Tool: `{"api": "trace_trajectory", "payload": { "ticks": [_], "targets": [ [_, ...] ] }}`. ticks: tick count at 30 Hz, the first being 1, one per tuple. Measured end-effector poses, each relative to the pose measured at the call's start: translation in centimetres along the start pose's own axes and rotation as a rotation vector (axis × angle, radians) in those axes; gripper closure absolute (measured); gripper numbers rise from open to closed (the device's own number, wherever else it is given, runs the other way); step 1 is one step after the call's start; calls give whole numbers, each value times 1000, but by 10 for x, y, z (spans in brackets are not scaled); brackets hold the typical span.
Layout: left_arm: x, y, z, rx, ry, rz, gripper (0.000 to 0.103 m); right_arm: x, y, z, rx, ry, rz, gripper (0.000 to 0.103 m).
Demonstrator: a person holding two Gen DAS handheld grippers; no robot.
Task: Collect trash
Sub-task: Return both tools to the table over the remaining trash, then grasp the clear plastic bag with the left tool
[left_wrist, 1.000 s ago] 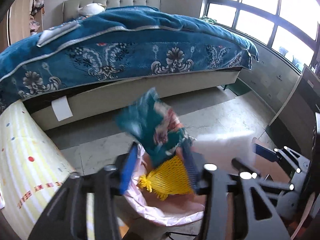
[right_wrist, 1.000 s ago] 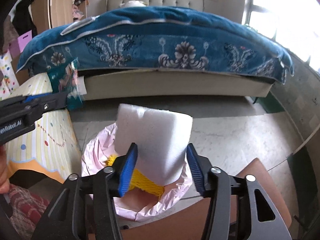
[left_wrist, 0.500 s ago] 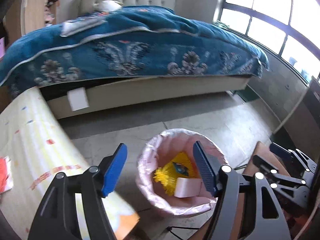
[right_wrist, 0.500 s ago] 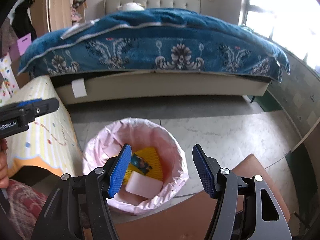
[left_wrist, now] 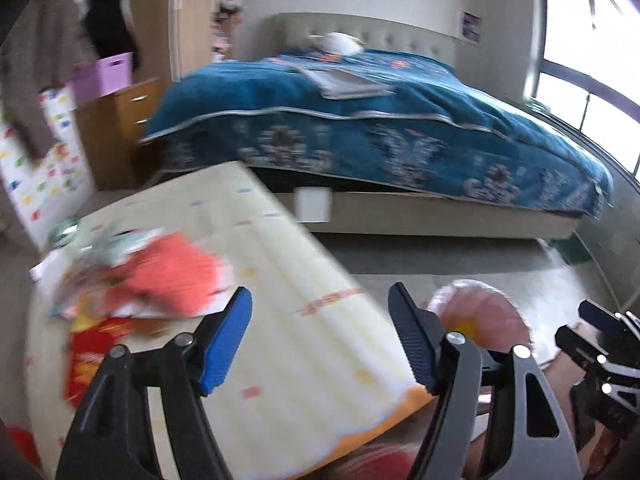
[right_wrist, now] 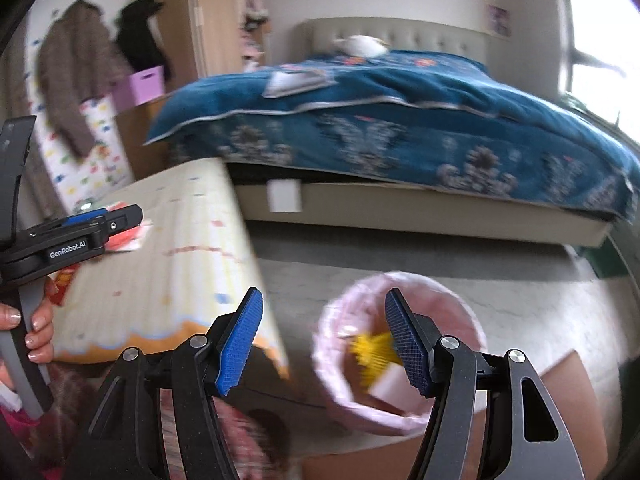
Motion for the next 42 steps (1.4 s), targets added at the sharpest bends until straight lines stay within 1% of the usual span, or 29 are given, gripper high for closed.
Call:
{"api": "trace_trajectory", "payload": {
  "ticks": [1,2,4,6,7,8,9,10,11,12,17,18,19,21,23,27,31,39,42],
  "targets": [
    [-4,-11,-5,20,2,-11,26,1,-16,0,26,1,-24,39],
    [-8,-23,-10,43,4,-25,24,2,-32,0,52,2,-51,39],
    [-20,-53,-22,93,0,-66,24,3,-60,2,96,3,-96,39],
    [-30,-81,-32,129,-6,-111,22,3,-79,2,121,6,-124,39],
    [-35,-94,-37,152,-8,-133,21,4,-97,4,147,10,-149,39],
    [-40,-107,-41,174,-9,-152,17,4,-107,4,162,12,-164,39],
    [-47,-121,-46,201,-10,-176,15,4,-128,6,192,15,-193,38],
    [-53,-135,-51,226,-11,-201,14,3,-138,7,206,16,-208,34],
    [-58,-145,-55,241,-13,-217,14,2,-152,9,227,16,-232,31],
    [-66,-161,-59,267,-22,-244,14,2,-159,10,234,15,-243,29],
    [-87,-205,-66,329,-47,-313,14,-4,-217,27,293,-14,-325,29],
    [-89,-213,-66,337,-51,-322,14,-4,-223,28,297,-16,-330,29],
    [-88,-218,-65,339,-54,-327,14,-3,-234,32,302,-18,-345,29],
    [-86,-223,-61,332,-56,-322,14,-4,-244,34,301,-13,-355,29],
    [-82,-222,-52,324,-61,-291,14,-2,-254,39,297,-13,-364,29],
    [-72,-219,-24,312,-81,-222,14,6,-260,52,286,-11,-369,30],
    [-70,-222,4,307,-115,-200,14,18,-261,67,283,-9,-357,30],
    [-71,-231,45,317,-184,-151,21,37,-262,93,278,-8,-335,30],
    [-68,-231,56,330,-196,-111,27,40,-263,101,277,-14,-329,30]
  ]
}}
Point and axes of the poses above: each gripper's, at about its wrist camera, not at the fingertips, and z roughly the way its jaws point, y to its right, x to its top, the point moved 5 cm from there along z, roughly the way its jaws point, and after that the axes turned 9 degrees about z, right-handed, at the moved point
